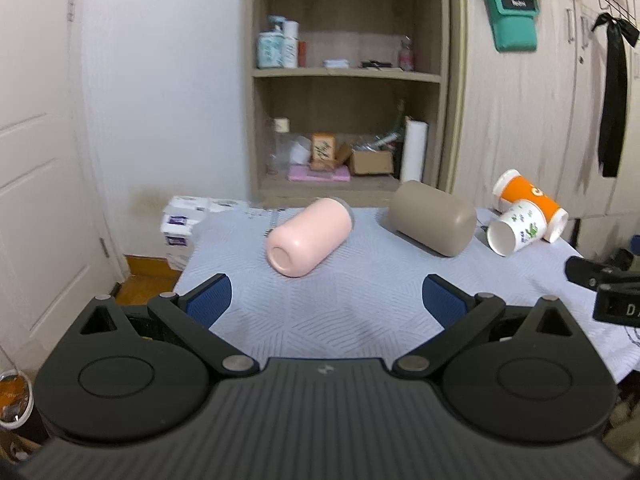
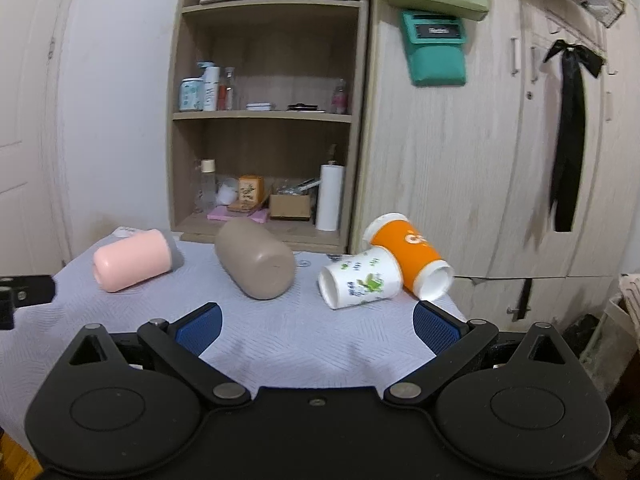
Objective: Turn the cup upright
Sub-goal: 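Move the left gripper toward the lying pink tumbler's body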
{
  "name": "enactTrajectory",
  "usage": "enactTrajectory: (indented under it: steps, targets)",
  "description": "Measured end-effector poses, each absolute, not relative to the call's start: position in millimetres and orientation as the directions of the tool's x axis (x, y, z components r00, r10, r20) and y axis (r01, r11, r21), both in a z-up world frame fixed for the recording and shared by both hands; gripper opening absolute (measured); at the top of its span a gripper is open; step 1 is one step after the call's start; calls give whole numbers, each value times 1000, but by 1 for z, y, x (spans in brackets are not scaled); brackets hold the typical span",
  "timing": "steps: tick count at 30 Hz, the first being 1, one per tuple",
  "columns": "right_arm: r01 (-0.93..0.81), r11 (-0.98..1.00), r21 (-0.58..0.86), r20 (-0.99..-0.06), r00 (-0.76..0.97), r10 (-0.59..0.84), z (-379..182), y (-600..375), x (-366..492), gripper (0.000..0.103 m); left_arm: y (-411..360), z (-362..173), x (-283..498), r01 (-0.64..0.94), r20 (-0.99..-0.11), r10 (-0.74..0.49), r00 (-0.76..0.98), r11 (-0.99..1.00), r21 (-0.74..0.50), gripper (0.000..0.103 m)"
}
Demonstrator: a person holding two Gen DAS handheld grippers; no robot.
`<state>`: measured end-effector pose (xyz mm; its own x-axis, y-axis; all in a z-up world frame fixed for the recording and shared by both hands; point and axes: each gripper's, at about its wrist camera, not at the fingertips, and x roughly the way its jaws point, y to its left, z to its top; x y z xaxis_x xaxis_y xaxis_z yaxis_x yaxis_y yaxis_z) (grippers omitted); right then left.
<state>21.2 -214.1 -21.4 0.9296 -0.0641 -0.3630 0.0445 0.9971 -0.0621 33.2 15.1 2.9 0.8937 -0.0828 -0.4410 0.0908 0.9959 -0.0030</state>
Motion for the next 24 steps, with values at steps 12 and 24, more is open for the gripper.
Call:
enactTrajectory:
  steps: [12, 24]
  targets:
    - [-202, 976, 79, -425, 879, 216, -20, -189, 76, 103, 22, 27, 95, 203, -446, -98, 890, 960, 194, 103]
    - [-386, 906, 171, -532, 738, 415, -26, -142, 132, 102, 57, 17, 172, 262, -487, -146, 861, 949, 178, 103]
